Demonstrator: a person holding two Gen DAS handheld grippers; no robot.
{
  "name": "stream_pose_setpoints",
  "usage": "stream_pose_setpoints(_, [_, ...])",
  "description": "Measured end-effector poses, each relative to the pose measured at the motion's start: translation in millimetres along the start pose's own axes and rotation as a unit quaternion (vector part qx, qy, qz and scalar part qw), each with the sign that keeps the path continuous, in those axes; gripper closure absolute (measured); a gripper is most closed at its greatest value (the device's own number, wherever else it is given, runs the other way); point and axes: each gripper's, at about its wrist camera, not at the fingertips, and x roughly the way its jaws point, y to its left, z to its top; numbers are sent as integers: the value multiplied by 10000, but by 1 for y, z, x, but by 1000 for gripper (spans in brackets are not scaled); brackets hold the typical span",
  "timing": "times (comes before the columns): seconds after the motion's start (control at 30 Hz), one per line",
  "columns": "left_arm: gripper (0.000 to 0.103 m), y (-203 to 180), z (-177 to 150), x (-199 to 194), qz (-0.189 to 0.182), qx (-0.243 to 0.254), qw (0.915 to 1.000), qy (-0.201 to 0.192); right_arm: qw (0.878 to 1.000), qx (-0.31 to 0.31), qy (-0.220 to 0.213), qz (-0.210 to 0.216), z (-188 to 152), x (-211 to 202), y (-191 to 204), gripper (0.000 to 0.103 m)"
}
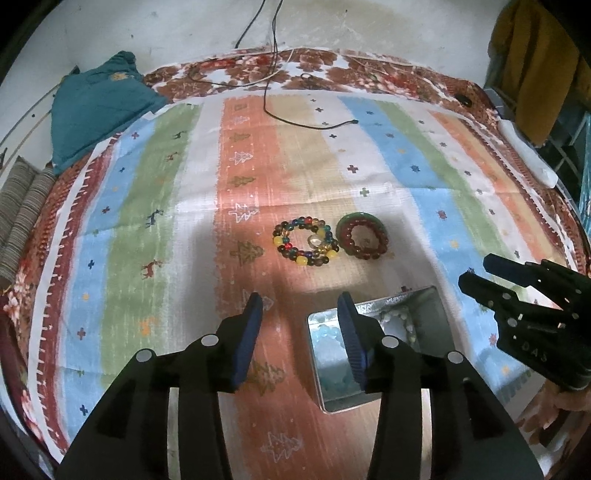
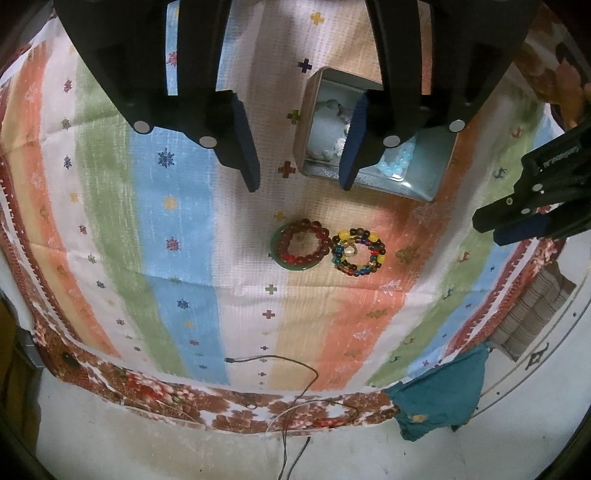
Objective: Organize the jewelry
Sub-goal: 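Lift both open tools up out of the tin, then move both tools back over the remaining bracelets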
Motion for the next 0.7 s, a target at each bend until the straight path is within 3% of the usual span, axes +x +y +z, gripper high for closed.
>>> stream_pose_setpoints(0.7, [50,7,31,45,335,297,9989,164,9990,132,405,-107,27,43,-11,39])
